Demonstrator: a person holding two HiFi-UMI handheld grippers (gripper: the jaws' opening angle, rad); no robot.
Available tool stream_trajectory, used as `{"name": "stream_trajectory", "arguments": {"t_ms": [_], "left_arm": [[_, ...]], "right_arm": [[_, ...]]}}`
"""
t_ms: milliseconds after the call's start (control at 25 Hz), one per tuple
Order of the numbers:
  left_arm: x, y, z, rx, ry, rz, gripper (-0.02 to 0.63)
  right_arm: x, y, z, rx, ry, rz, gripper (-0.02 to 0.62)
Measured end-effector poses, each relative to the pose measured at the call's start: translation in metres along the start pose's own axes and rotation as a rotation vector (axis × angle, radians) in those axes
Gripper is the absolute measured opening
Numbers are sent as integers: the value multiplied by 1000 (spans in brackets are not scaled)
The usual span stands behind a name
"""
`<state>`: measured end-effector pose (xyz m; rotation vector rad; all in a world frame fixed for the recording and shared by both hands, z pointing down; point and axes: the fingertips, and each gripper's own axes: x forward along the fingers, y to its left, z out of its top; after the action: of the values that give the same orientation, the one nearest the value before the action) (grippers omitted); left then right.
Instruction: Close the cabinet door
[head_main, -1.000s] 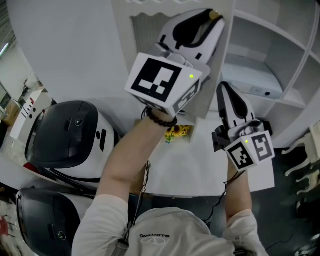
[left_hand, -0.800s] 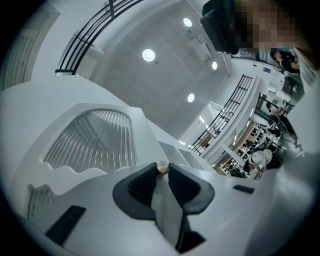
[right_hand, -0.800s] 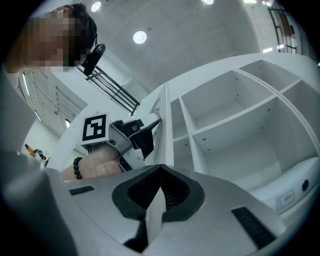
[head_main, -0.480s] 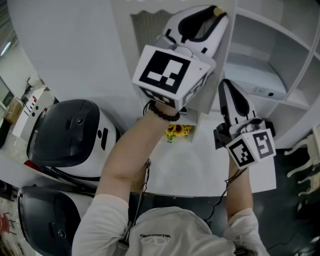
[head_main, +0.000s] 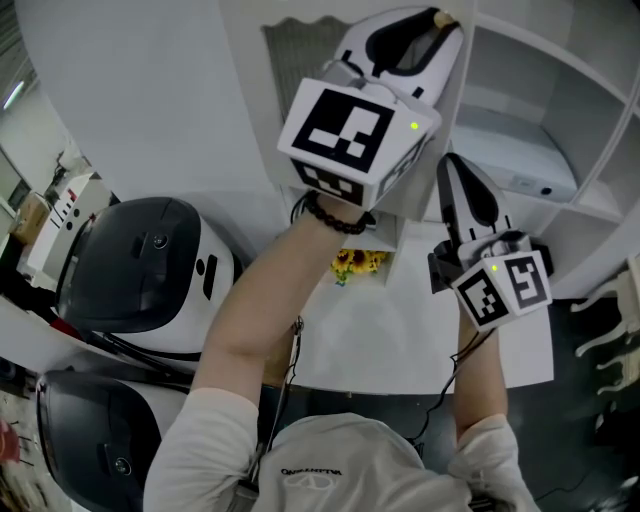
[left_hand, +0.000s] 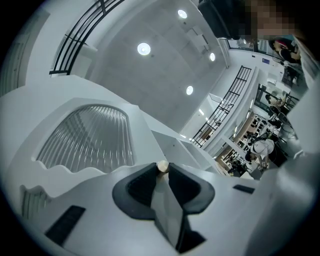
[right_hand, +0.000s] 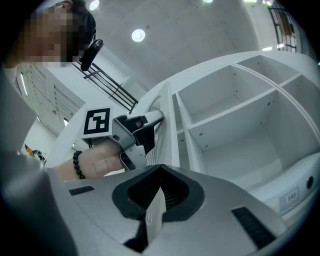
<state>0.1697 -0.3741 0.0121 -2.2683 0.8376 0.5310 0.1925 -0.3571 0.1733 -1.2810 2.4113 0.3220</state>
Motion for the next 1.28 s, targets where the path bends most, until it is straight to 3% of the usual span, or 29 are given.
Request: {"name": "stream_trajectory", "arguments": {"t_ms": [1280], "left_arm": [[28,14,-35,83,113,66,83]], "right_arm": [[15,-27,-24,30,21,-7,11]]}}
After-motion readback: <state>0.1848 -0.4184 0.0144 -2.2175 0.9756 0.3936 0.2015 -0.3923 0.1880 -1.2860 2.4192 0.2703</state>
